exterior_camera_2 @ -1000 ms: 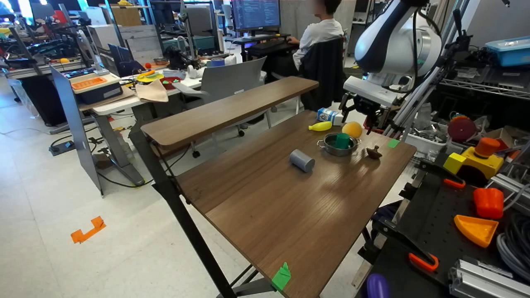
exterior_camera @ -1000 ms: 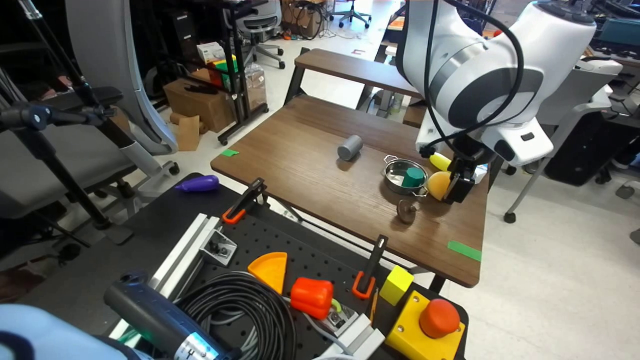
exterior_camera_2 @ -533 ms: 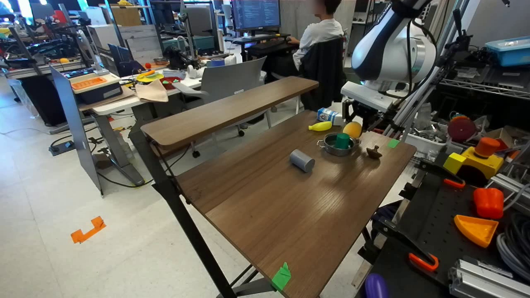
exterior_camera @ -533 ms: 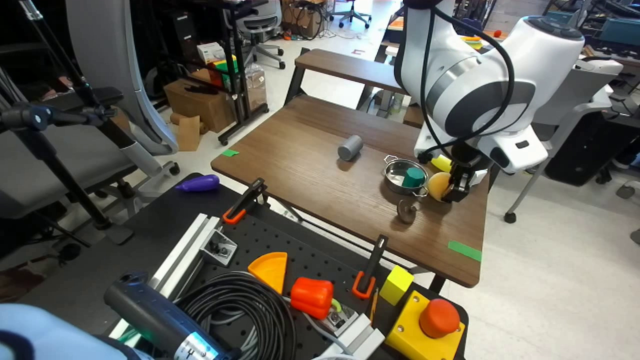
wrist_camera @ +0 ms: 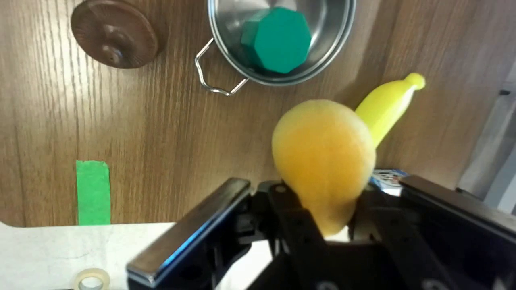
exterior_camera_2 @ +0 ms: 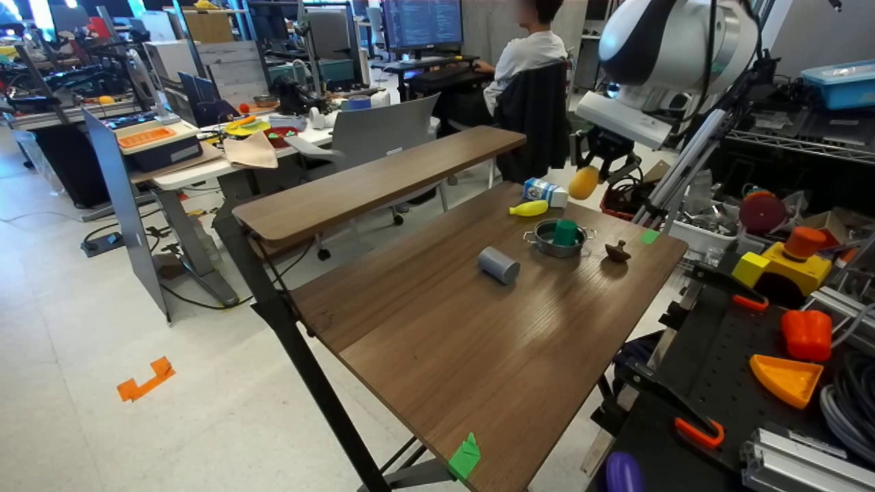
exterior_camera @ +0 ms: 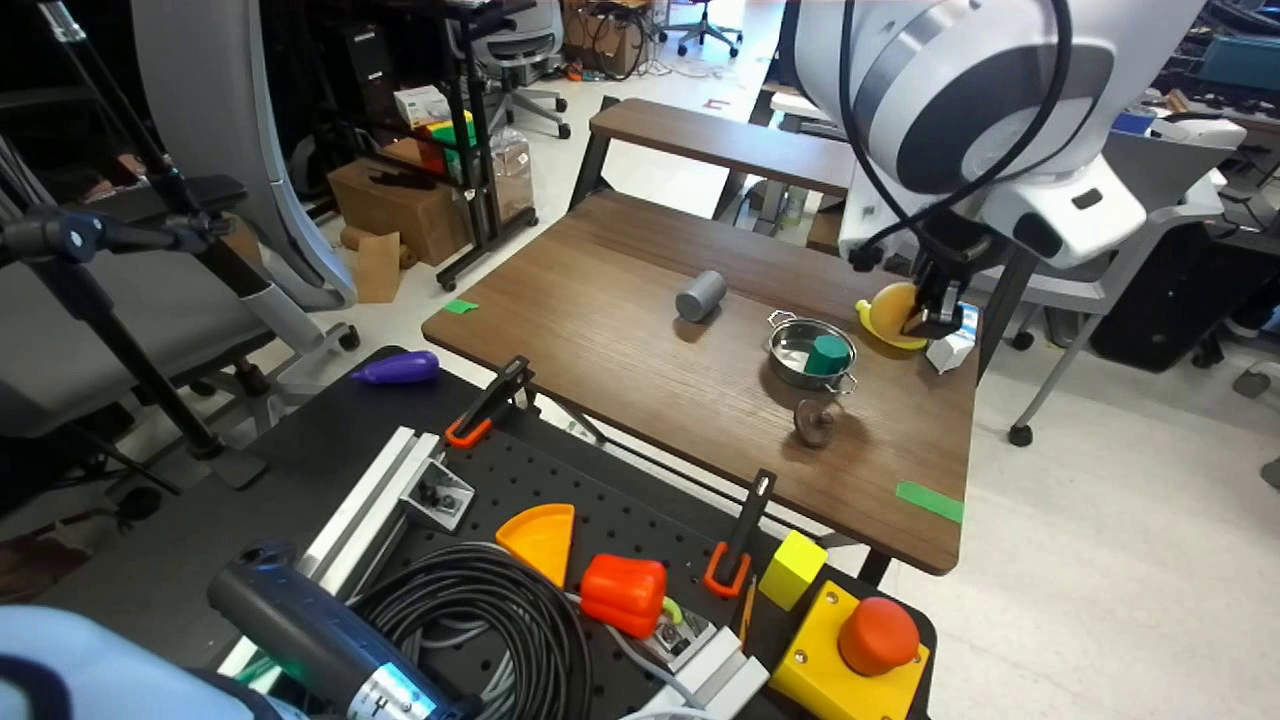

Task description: Move the orange plushy to the left

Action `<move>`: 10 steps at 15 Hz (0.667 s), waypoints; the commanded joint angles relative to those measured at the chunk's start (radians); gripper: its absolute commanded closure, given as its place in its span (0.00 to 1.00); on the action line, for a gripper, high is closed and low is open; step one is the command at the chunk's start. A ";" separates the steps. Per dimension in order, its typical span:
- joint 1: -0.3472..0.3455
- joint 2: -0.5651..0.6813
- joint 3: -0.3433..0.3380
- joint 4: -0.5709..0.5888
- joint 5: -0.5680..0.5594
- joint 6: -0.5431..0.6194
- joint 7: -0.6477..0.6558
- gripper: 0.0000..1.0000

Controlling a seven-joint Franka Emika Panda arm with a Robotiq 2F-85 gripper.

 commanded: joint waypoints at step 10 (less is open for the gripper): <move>0.288 -0.229 0.113 -0.133 -0.302 -0.139 -0.076 0.95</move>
